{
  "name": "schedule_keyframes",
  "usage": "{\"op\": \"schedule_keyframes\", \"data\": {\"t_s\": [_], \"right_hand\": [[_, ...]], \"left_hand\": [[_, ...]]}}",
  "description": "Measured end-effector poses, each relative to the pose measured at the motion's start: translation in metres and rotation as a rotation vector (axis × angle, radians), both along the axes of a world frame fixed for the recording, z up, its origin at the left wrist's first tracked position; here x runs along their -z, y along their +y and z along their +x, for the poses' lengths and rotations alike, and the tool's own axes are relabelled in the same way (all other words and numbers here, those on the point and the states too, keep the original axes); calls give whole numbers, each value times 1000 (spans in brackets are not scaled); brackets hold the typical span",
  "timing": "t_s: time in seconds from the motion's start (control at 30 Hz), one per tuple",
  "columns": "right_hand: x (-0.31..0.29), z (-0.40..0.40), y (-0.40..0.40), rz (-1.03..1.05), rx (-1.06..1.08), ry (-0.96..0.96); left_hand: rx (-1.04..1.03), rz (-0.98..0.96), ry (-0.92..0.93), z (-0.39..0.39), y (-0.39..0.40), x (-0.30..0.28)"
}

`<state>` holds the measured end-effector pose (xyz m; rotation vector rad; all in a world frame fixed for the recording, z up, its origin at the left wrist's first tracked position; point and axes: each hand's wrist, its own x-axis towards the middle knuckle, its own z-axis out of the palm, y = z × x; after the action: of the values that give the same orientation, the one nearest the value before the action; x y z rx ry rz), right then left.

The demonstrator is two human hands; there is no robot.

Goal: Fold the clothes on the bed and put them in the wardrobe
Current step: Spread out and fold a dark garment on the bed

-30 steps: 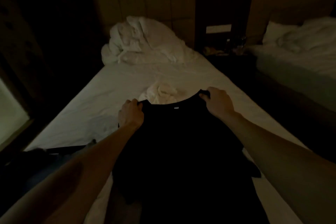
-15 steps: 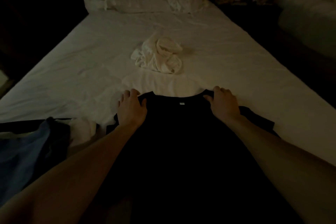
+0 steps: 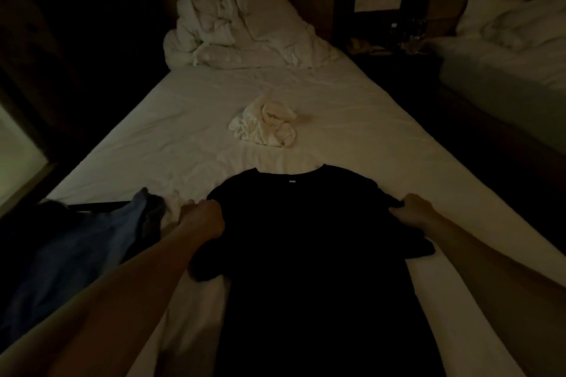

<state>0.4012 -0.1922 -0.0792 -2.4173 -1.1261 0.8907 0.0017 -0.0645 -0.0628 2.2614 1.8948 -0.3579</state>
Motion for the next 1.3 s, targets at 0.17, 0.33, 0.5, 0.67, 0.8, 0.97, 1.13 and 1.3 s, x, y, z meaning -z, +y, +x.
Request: {"op": "schedule_keyframes", "data": {"t_s": [0.17,0.33,0.5,0.67,0.8,0.97,1.13,1.3], "right_hand": [[-1,2,-2,114,33,188],[-12,2,9,331,73,340],[-19,8,3,460,216,533],[-29,-1,2,542,316,405],[-52,-47,28,619,170,180],[-45,-149,61,490,-200,85],[-38,-194,25,557,-172,485],[-14,-156,-75,404,-284,148]], "left_hand": [[-254,251,-608,25,-2,-28],[-334,82,-964,77,1,-57],[-445,-349,-1307,123,1,-53],[-178,-49,-1038,111,10,-3],[444,80,-458,72,3,36],[585,170,-381,41,-35,65],[324,-3,-474,19,-99,64],[305,44,-508,-2,-156,71]]}}
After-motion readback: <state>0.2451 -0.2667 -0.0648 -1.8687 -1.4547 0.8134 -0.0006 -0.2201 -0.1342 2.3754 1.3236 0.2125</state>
